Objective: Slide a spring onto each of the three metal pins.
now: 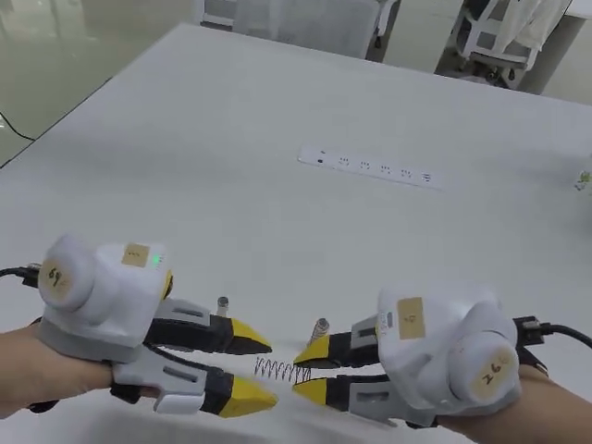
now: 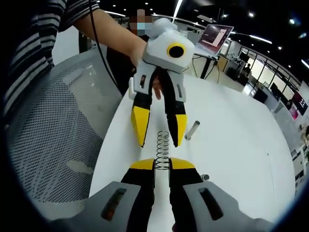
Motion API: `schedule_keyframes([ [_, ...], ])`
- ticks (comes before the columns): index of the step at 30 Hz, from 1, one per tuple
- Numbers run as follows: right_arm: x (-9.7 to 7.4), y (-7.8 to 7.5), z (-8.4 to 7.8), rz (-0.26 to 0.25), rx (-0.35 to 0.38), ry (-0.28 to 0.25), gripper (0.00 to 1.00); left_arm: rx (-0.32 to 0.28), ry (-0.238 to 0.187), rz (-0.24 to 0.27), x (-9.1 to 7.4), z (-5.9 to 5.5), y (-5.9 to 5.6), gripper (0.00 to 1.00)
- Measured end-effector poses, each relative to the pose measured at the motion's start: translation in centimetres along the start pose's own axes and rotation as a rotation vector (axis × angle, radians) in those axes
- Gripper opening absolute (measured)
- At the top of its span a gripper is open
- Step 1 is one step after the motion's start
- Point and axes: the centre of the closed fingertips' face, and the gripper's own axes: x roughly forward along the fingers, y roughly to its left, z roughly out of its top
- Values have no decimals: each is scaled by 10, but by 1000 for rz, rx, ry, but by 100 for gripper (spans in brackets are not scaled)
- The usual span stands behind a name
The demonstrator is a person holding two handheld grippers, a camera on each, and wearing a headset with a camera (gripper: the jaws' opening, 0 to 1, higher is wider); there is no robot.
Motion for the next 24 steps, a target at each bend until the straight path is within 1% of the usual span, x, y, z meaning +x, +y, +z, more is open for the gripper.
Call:
schedule_keyframes([
  [2, -1, 0, 1, -1, 1, -4, 7, 1, -11, -3, 1, 2, 0, 19],
  [5, -2, 1, 2, 4, -1, -10, 7, -19, -44, -13, 2, 9, -1, 14],
  [10, -4, -1, 5, -1, -1, -21, 7, -13, -44, -17, 4, 9, -2, 9],
  [14, -4, 0, 5, 6, -2, -22, 7, 0, -48, -14, 4, 8, -1, 6],
  [20, -4, 2, 4, 13, 4, -24, 7, 11, -46, -20, 5, 6, -2, 5],
  [24, -6, 2, 4, 12, 12, -29, 7, 12, -48, -27, 6, 7, -4, 4],
])
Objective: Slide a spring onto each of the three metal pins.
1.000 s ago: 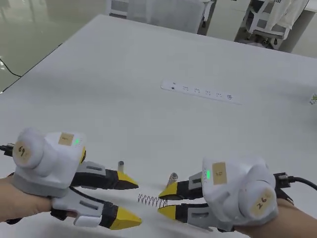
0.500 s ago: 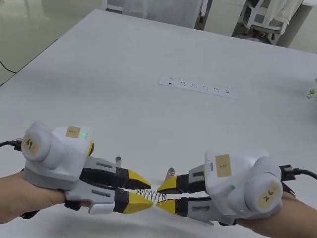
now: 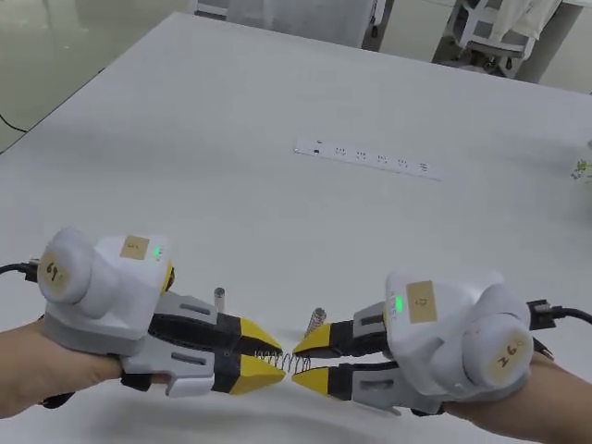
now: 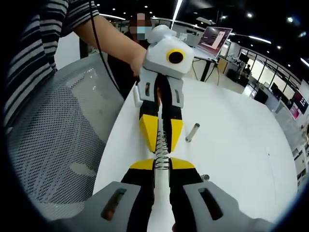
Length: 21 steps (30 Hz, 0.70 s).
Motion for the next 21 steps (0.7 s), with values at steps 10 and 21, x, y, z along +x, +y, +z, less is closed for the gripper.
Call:
schedule_keyframes([
  [10, -2, 0, 1, -1, 26, -13, 7, 25, -2, -17, 1, 3, -4, 3],
  [21, -4, 5, -2, 19, 87, -29, 11, 37, 12, -57, 4, 2, -10, 2],
])
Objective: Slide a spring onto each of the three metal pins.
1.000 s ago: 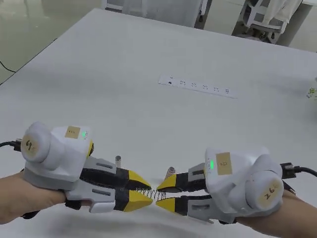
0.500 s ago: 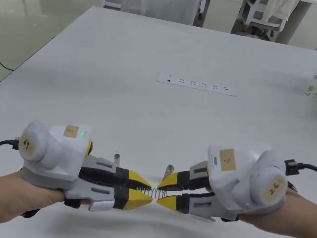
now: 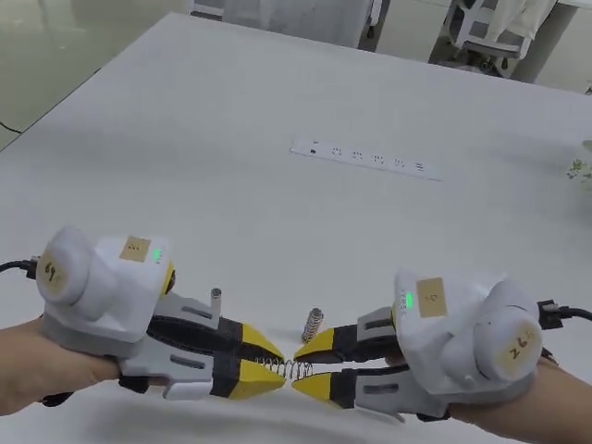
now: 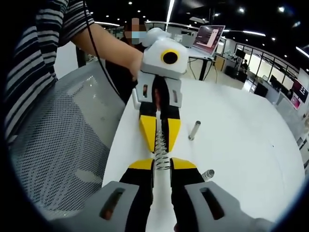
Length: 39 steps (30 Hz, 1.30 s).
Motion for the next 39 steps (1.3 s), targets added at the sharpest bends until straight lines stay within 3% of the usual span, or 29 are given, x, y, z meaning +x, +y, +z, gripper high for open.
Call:
schedule_keyframes([
  [7, -2, 5, -9, 14, 38, 5, 13, 11, 14, -37, 1, 0, -3, 2],
  [21, -4, 11, -7, 33, 84, -15, 8, 42, 41, -89, 3, 0, -10, 2],
  [39, -16, 9, 12, -4, -75, 1, 7, 61, 63, -80, 5, -5, -12, 2],
])
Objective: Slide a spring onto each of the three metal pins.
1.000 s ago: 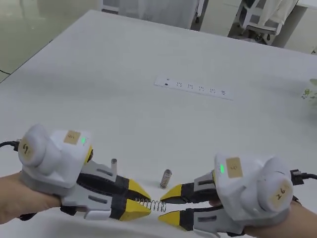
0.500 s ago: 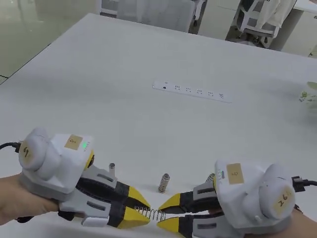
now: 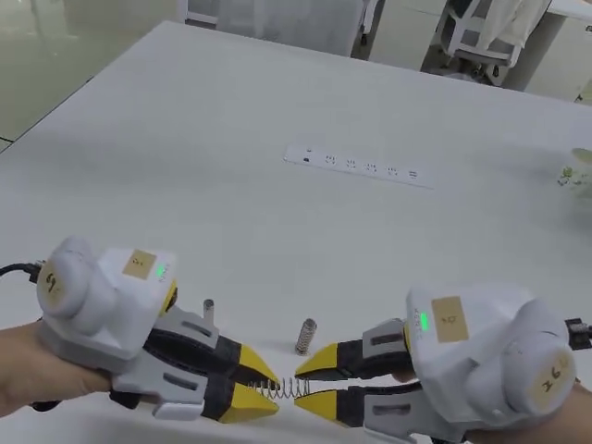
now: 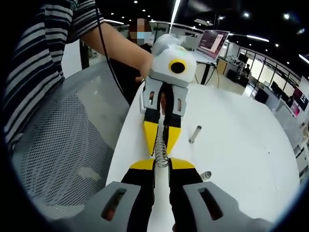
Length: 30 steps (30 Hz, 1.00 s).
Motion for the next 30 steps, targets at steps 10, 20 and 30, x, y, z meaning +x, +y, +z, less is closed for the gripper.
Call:
schedule_keyframes([
  [10, -3, -4, 19, 14, -35, -35, 7, 20, 0, 13, 2, 1, 1, 2],
  [20, 1, -9, 38, 18, 3, -111, 7, 58, -3, 39, 3, 6, 5, 2],
  [30, 6, -9, 44, -4, -7, -133, 7, 64, -3, 40, 5, 8, 6, 2],
])
